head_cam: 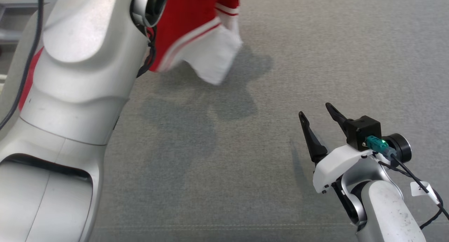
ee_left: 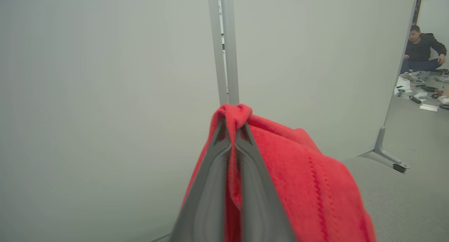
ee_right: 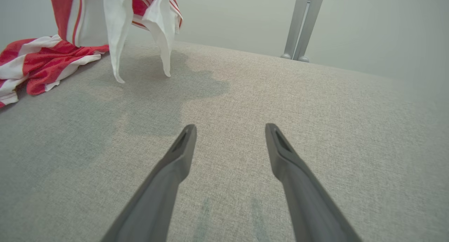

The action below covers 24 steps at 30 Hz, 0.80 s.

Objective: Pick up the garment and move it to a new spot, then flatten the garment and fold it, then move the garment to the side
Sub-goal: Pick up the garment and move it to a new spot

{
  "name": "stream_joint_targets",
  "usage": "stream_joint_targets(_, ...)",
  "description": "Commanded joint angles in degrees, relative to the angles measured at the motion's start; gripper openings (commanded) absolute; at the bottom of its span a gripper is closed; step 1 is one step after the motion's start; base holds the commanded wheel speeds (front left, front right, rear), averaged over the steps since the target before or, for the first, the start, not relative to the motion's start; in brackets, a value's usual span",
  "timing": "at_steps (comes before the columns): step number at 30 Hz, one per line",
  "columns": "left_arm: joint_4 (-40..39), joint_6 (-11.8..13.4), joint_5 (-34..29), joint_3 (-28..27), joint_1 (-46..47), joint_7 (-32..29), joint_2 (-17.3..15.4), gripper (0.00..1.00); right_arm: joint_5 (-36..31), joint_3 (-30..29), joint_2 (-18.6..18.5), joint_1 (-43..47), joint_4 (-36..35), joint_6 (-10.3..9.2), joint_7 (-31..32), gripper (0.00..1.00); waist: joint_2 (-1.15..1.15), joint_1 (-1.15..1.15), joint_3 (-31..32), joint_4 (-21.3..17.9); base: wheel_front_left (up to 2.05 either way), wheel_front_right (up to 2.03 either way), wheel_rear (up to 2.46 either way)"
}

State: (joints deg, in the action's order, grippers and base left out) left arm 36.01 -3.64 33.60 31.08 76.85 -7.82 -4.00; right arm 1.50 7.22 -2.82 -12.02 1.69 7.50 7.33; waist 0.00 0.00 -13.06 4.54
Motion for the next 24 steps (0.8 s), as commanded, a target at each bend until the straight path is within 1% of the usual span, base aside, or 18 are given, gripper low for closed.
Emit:
stream_joint_targets(1,-2.1,-0.2,1.1,0.6,0.0,0.0,0.5,0.00,0.7,0.4,-0.1,-0.5,0.8,-0.02,-0.9,1.00,0.00,0.00,1.8,-8.2,0.00,0.00,0.00)
stream_joint_targets(3,-4.2,0.4,2.4,1.0,-0.1,0.4,0.7,0.00,1.1,0.4,-0.2,-1.1,1.4,-0.02,-1.5,1.00,0.00,0.00,1.6,-10.2,0.00,0.00,0.00)
stream_joint_targets(4,-4.2,0.4,2.4,1.0,-0.1,0.4,0.7,0.00,1.1,0.4,-0.2,-1.1,1.4,-0.02,-1.5,1.00,0.00,0.00,1.6,-10.2,0.00,0.00,0.00)
stream_joint_targets(8,-7.2,2.0,7.1,2.1,-1.7,0.5,1.0,0.00,2.1,-0.5,-0.1,-1.8,2.1,-0.02,-2.6,1.00,0.00,0.00,0.4,-12.8,0.00,0.00,0.00)
stream_joint_targets(11,-7.2,3.4,9.4,3.6,-4.2,0.1,0.9,0.00,2.3,-1.0,-0.1,-2.4,2.5,-0.02,-3.2,1.00,0.00,0.00,-0.2,-13.2,0.00,0.00,0.00)
stream_joint_targets(14,-5.6,4.1,10.8,4.1,-8.1,0.4,0.7,0.00,2.2,-1.7,-0.1,-2.7,2.7,-0.02,-3.5,1.00,0.00,0.00,-0.8,-12.8,0.00,0.00,0.00)
stream_joint_targets(17,-3.0,4.5,11.3,4.1,-13.1,1.1,-1.5,0.00,1.9,-1.9,-0.1,-2.9,2.8,-0.02,-3.4,1.00,0.00,0.00,-1.1,-12.0,0.00,0.00,0.00)
stream_joint_targets(23,4.6,7.0,11.8,3.6,-22.8,1.7,-5.8,0.00,1.3,-0.8,-0.2,-3.3,2.9,-0.02,-3.0,1.00,0.00,0.00,-0.5,-11.3,0.00,0.00,0.00)
stream_joint_targets(24,5.8,7.5,11.7,3.5,-23.9,2.0,-6.5,0.33,1.3,-0.6,-0.2,-3.3,2.9,-0.02,-2.9,1.00,0.00,0.00,-0.5,-11.2,0.00,0.00,0.00)
